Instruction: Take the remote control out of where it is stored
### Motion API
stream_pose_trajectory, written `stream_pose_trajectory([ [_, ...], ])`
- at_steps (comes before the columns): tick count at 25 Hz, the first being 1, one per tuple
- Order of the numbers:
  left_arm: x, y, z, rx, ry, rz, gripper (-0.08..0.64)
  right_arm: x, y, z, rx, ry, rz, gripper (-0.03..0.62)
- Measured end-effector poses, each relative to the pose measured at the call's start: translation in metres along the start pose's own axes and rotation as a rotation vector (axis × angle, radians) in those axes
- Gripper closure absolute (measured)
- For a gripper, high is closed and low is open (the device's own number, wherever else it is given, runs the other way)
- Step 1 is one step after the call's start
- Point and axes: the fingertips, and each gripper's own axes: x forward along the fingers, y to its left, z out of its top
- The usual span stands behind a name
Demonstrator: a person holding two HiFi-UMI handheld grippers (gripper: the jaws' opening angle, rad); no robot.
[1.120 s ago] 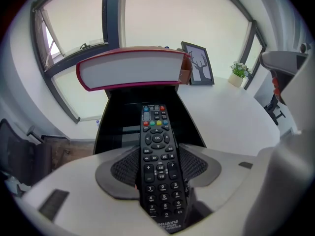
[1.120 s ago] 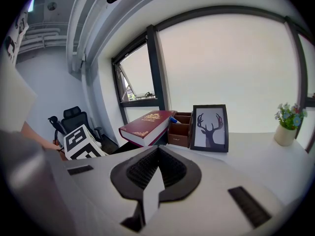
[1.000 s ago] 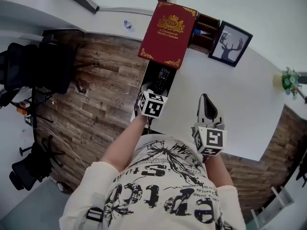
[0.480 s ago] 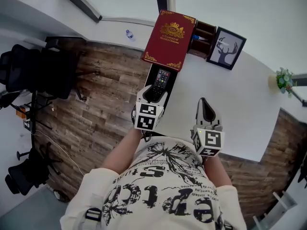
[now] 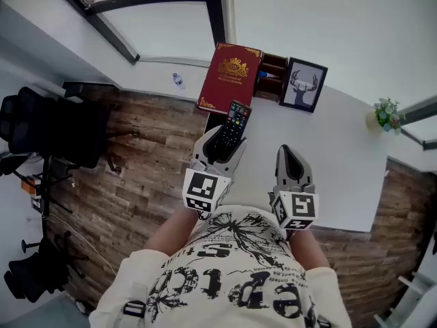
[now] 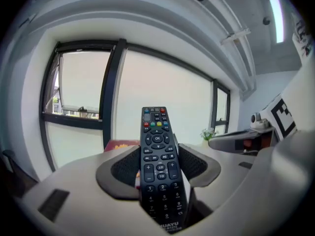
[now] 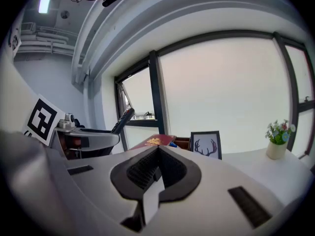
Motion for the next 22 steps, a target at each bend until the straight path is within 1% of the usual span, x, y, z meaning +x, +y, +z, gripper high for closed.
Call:
stream_pose_trajectory([
  [3, -0.006, -0.007, 0.044, 0.022, -0.15, -0.015, 0.304, -0.008, -0.004, 0.029, -0.033, -0.076, -0.015, 0.591],
  [5, -0.014, -0.013, 0.072, 0.045, -0.229, -0.019, 0.304, -0.012, -0.009, 0.048, -0.03, -0.121, -0.026, 0.591],
  [7, -0.023, -0.02, 0.098, 0.077, -0.288, -0.023, 0.304, -0.016, -0.015, 0.066, -0.016, -0.163, -0.035, 0.591],
  [10, -0.03, -0.028, 0.13, 0.111, -0.365, -0.017, 0.304, -0.02, -0.023, 0.091, -0.04, -0.224, -0.062, 0.591],
  [14, -0.033, -0.03, 0.145, 0.157, -0.397, 0.0, 0.304, -0.023, -0.029, 0.108, -0.063, -0.26, -0.08, 0.591],
  [18, -0.03, -0.029, 0.148, 0.152, -0.404, 0.005, 0.304, -0.028, -0.029, 0.113, -0.066, -0.271, -0.08, 0.591],
  [22, -0.028, -0.028, 0.149, 0.147, -0.393, 0.011, 0.304, -0.029, -0.029, 0.116, -0.036, -0.273, -0.079, 0.591],
])
